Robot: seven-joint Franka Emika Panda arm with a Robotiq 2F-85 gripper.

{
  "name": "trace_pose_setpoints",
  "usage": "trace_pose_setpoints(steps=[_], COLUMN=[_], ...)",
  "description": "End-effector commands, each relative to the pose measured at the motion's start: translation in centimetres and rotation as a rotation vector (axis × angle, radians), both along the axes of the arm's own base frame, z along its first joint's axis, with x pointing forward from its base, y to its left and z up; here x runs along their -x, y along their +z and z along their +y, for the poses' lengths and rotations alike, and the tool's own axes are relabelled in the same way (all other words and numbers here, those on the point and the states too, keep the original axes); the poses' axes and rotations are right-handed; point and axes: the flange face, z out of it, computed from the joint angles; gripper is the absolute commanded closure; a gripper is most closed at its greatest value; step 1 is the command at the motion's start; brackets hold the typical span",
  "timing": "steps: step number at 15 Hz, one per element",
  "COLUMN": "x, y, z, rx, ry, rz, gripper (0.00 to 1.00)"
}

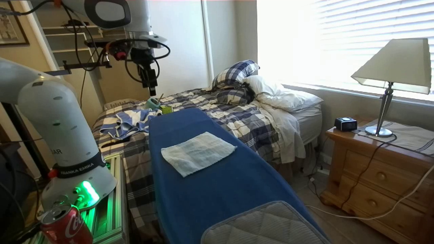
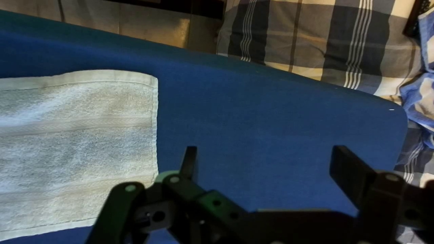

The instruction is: Fold the light blue cloth into a triangular shape

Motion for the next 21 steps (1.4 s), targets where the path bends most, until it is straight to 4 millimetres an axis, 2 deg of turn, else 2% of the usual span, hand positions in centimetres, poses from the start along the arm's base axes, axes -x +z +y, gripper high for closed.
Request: trace_pose_setpoints(steps=[1,5,8,12,16,17,18,21], x=[-1.1,-4.7,-7.5,-11.5,-15.1,-15.8,-13.6,-15.5], y=[0.5,2.1,2.4,1.5,-0.2,-0.5,-0.1,-1.1], z=[-1.0,-3.6,-5.8,-9.5,-13.4,-13.7,-12.6,-13.5], rx=[-0.003,0.026,0.05,0.09,0.124,0.122,0.103,0.107], ry=[-0.088,-0.251,-0.355,-0.453,-0.489,-0.489,-0.481,-0.489], rz=[-0.02,-0.057,-0.047,0.024,0.094,0.094,0.063,0.089], gripper=[0.0,0.0,0.0,0.0,0.0,0.0,0.0,0.0])
